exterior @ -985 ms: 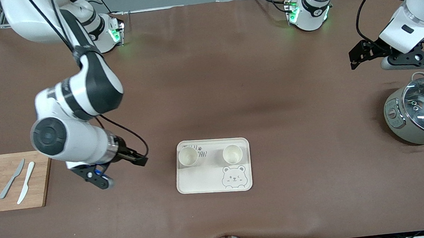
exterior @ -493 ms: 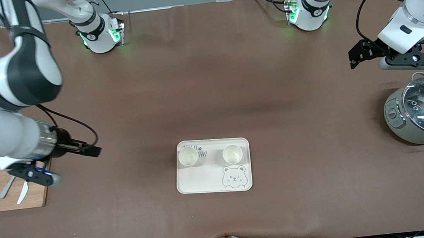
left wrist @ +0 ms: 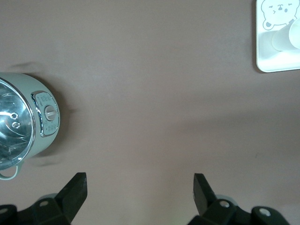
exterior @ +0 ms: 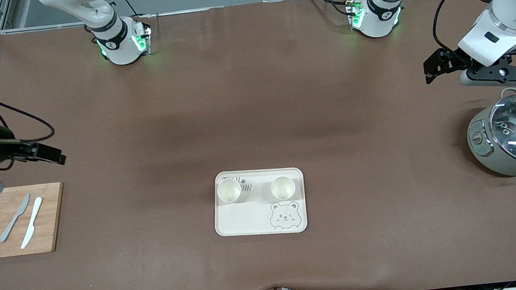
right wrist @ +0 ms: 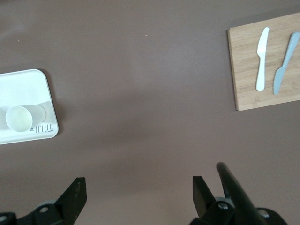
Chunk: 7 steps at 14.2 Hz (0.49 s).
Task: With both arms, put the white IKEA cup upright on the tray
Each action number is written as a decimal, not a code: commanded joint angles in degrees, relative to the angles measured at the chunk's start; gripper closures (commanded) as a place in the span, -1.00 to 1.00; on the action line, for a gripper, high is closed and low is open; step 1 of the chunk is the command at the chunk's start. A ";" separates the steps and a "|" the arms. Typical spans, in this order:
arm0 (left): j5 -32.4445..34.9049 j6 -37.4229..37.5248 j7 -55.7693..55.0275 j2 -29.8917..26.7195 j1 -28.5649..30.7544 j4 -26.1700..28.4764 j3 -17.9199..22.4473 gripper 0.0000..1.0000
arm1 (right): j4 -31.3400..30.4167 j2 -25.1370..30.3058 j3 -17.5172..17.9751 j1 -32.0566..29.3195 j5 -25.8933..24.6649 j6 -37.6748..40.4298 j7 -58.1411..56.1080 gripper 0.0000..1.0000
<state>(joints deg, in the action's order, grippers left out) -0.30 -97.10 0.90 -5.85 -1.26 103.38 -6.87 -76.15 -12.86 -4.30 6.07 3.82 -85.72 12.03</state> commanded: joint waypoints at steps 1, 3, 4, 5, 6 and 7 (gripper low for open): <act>0.74 0.51 0.78 -0.57 0.47 -0.02 -0.25 -1.00 | -6.81 7.05 1.13 -3.33 -1.44 -1.03 -5.59 -1.00; 0.91 0.42 0.77 -0.48 0.29 -0.11 -0.25 -1.00 | -8.04 9.51 1.13 -4.57 -1.44 -0.06 -9.73 -1.00; 1.00 0.51 0.69 -0.48 0.29 -0.11 -0.25 -1.00 | -8.13 10.65 1.13 -5.01 -1.44 1.51 -10.53 -1.00; 1.09 0.51 0.69 -0.48 0.29 -0.11 -0.25 -1.00 | -8.13 11.53 1.13 -5.02 -1.44 3.09 -10.63 -1.00; 1.09 0.42 0.69 -0.48 0.29 -0.20 -0.25 -1.00 | -8.22 12.76 1.13 -5.02 -1.44 4.41 -10.89 -1.00; 1.09 0.51 0.69 -0.48 0.38 -0.20 -0.25 -1.00 | -9.27 13.90 1.13 -5.02 -1.53 4.60 -10.89 -1.00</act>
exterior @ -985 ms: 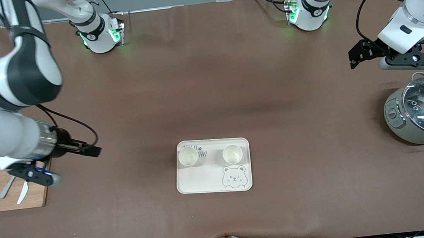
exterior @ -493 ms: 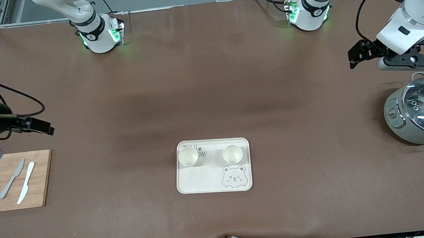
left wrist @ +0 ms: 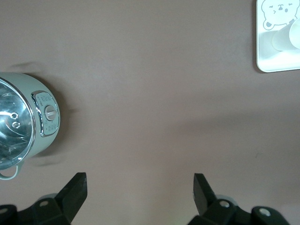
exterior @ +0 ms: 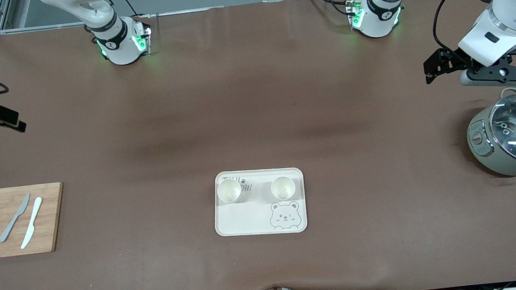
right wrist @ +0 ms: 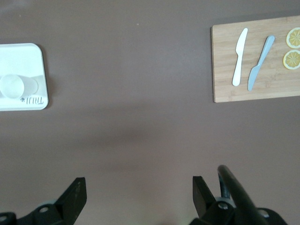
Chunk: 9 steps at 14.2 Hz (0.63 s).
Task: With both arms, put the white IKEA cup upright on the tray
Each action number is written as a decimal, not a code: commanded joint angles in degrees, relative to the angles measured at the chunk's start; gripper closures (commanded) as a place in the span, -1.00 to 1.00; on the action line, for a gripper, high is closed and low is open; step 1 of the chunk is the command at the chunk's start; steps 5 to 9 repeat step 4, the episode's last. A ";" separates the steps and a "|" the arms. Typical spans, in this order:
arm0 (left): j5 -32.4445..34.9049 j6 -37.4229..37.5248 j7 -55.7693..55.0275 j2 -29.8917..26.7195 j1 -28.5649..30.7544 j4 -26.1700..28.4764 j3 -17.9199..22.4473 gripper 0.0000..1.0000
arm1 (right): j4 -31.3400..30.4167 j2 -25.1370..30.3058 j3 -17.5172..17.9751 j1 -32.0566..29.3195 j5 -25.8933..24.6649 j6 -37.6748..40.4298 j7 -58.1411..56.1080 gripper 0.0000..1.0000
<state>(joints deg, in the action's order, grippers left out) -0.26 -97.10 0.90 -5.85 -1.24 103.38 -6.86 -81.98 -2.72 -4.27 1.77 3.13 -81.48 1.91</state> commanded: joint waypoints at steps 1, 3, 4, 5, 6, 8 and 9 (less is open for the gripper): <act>1.05 0.51 0.69 -0.48 0.36 -0.11 -0.26 -1.00 | -3.62 4.82 1.11 -0.72 -1.02 0.44 -0.77 -1.00; 1.05 0.51 0.60 -0.48 0.36 -0.10 -0.26 -1.00 | -3.45 5.97 1.02 -0.98 -1.28 0.18 -2.87 -1.00; 1.05 0.51 0.60 -0.48 0.36 -0.10 -0.26 -1.00 | -3.45 5.97 1.02 -1.68 -2.33 0.01 -3.49 -1.00; 1.05 0.51 0.60 -0.48 0.36 -0.10 -0.26 -1.00 | -3.45 5.97 1.02 -1.68 -2.33 0.01 -3.49 -1.00; 1.05 0.51 0.60 -0.48 0.36 -0.10 -0.26 -1.00 | -3.45 5.97 1.02 -1.68 -2.33 0.01 -3.49 -1.00; 1.05 0.51 0.60 -0.48 0.36 -0.10 -0.26 -1.00 | -3.45 5.97 1.02 -1.68 -2.33 0.01 -3.49 -1.00; 1.05 0.51 0.60 -0.48 0.36 -0.10 -0.26 -1.00 | -3.45 5.97 1.02 -1.68 -2.33 0.01 -3.49 -1.00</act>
